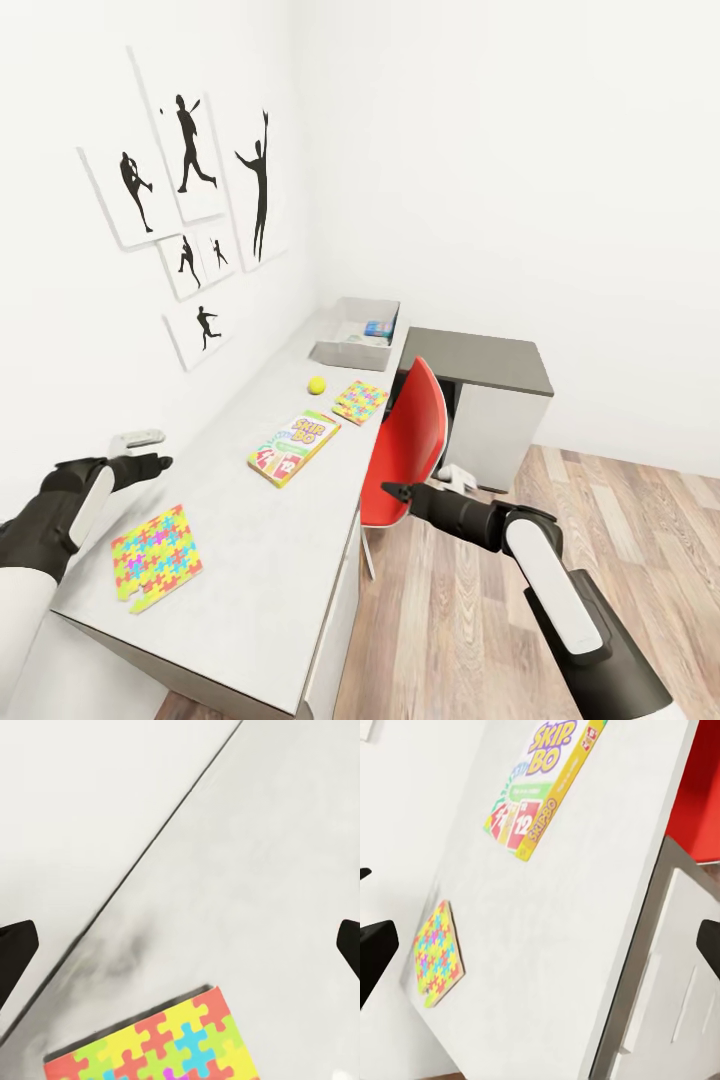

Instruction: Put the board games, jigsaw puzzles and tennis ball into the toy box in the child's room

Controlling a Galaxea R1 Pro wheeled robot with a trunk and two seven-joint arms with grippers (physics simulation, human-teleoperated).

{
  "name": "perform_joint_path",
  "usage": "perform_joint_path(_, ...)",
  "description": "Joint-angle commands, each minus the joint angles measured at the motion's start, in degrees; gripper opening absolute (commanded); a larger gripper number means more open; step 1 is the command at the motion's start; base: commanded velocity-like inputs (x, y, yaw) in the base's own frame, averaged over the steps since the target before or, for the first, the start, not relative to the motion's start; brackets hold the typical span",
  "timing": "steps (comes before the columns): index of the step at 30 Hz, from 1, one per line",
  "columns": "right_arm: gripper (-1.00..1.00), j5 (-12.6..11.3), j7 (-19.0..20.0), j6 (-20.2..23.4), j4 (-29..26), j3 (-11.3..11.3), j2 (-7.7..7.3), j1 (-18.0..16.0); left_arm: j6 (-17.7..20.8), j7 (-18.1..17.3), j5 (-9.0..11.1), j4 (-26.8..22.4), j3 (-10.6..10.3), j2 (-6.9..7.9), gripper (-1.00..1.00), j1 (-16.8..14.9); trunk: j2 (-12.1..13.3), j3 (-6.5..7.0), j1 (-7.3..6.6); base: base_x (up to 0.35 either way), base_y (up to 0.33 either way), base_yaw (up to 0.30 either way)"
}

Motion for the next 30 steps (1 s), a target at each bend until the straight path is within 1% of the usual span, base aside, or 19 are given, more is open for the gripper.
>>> perform_joint_path(1,1.0,-0.46,-0.61,0.04,-0.07,0.12,-0.04,-0.06,0.09,0.22,0.21,0.03,0.06,-0.12,1.0,-0.05,-0.12,-0.12,0.03,0.0,0.0,0.0)
perform_joint_path(6,1.0,2.07,-0.61,0.08,-0.13,0.58,0.13,-0.06,-0.8,0.58,-1.06,0.35,0.05,-0.67,1.0,0.01,-0.12,-0.12,0.03,0.0,0.0,0.0)
perform_joint_path(8,1.0,3.21,-0.62,0.08,-0.21,1.62,0.38,-0.06,-1.9,0.63,-1.93,0.83,0.04,-1.13,1.0,0.02,-0.12,-0.12,0.03,0.0,0.0,0.0)
perform_joint_path(10,1.0,3.54,-0.63,0.05,-0.26,2.58,0.49,-0.06,-2.59,0.66,-2.35,1.38,0.01,-1.49,1.0,0.03,-0.12,-0.12,0.03,0.0,0.0,0.0)
perform_joint_path(11,1.0,3.76,-0.71,0.02,-0.32,4.07,0.59,-0.06,-3.24,0.7,-2.86,2.18,-0.01,-1.96,1.0,0.06,-0.12,-0.12,0.03,0.0,0.0,0.0)
perform_joint_path(12,1.0,3.85,-0.75,0.0,-0.36,4.79,0.62,-0.06,-3.5,0.71,-3.1,2.56,-0.01,-2.18,1.0,0.07,-0.12,-0.12,0.03,0.0,0.0,0.0)
perform_joint_path(13,1.0,4.0,-0.86,-0.07,-0.41,6.4,0.7,-0.06,-3.88,0.73,-3.7,3.37,-0.02,-2.61,1.0,0.11,-0.12,-0.12,0.03,0.0,0.0,0.0)
perform_joint_path(15,1.0,4.1,-0.99,-0.14,-0.48,8.11,0.79,-0.06,-4.18,0.74,-4.42,4.06,-0.03,-3.02,1.0,0.14,-0.12,-0.12,0.03,0.0,0.0,0.0)
perform_joint_path(16,1.0,4.17,-1.13,-0.21,-0.52,9.67,0.86,-0.06,-4.47,0.75,-5.22,4.51,-0.03,-3.42,1.0,0.17,-0.12,-0.12,0.03,0.0,0.0,0.0)
perform_joint_path(18,1.0,4.23,-1.24,-0.28,-0.61,11.38,0.94,-0.06,-4.87,0.75,-6.17,4.9,0.01,-3.93,1.0,0.19,-0.12,-0.12,0.03,0.0,0.0,0.0)
perform_joint_path(20,1.0,4.26,-1.24,-0.32,-0.83,12.2,0.97,-0.06,-5.08,0.76,-6.68,5.1,0.02,-4.24,1.0,0.2,-0.12,-0.12,0.03,0.0,0.0,0.0)
perform_joint_path(25,1.0,4.29,-1.05,-0.29,-1.13,12.75,1.01,-0.08,-5.26,0.76,-7.05,5.35,0.05,-4.98,1.0,0.2,-0.12,-0.12,0.03,0.0,0.0,0.0)
perform_joint_path(28,1.0,4.29,-0.86,-0.28,-1.18,12.33,0.96,-0.09,-5.29,0.76,-7.1,5.49,0.05,-5.32,1.0,0.21,-0.12,-0.12,0.03,0.0,0.0,0.0)
perform_joint_path(30,1.0,4.26,-0.72,-0.23,-1.19,11.39,0.76,-0.08,-5.33,0.76,-7.11,5.53,0.05,-5.49,1.0,0.21,-0.12,-0.12,0.03,0.0,0.0,0.0)
